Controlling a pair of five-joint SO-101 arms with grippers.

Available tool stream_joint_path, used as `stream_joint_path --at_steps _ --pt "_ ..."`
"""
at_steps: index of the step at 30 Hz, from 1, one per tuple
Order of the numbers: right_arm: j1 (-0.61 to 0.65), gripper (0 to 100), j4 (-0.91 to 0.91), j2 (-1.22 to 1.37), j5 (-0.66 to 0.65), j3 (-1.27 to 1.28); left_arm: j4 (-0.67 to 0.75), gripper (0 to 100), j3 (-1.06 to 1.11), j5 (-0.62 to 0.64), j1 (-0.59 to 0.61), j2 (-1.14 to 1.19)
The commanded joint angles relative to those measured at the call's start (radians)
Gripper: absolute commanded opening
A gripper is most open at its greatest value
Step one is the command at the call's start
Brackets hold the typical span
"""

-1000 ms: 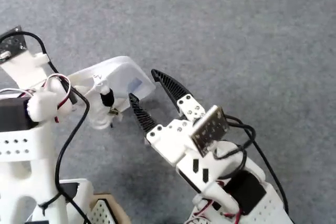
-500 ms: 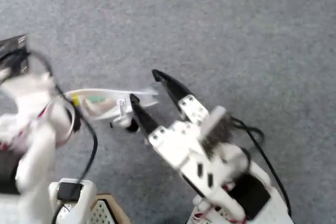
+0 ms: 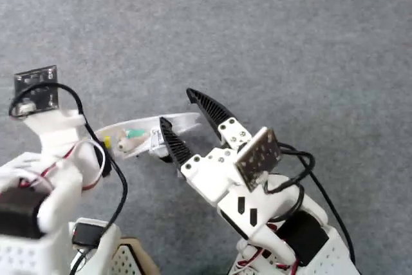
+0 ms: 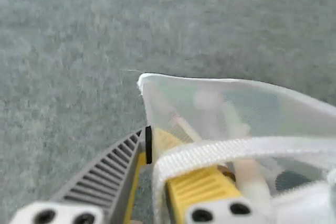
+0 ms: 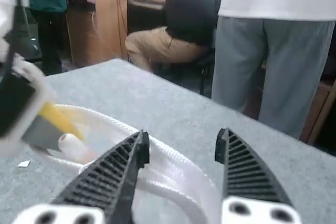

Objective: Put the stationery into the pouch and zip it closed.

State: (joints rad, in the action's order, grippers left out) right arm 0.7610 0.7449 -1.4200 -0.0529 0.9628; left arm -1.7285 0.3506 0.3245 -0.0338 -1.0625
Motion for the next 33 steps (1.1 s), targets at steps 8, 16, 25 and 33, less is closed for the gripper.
stream_joint_path --at_steps 8,16,25,33 --pt "-0.222 21.9 0.229 0.007 0.206 0.012 0.193 3 0.031 0.015 0.308 0.261" --pt "-0.249 17.6 0.241 0.018 0.203 0.139 0.233 3 -0.004 0.075 0.312 0.399" --pt "-0.212 10.2 0.028 0.429 0.181 0.168 0.226 3 -0.007 0.075 0.312 0.394" --pt "-0.038 13.8 0.115 0.773 0.311 -0.013 0.226 3 -0.004 0.075 0.312 0.397"
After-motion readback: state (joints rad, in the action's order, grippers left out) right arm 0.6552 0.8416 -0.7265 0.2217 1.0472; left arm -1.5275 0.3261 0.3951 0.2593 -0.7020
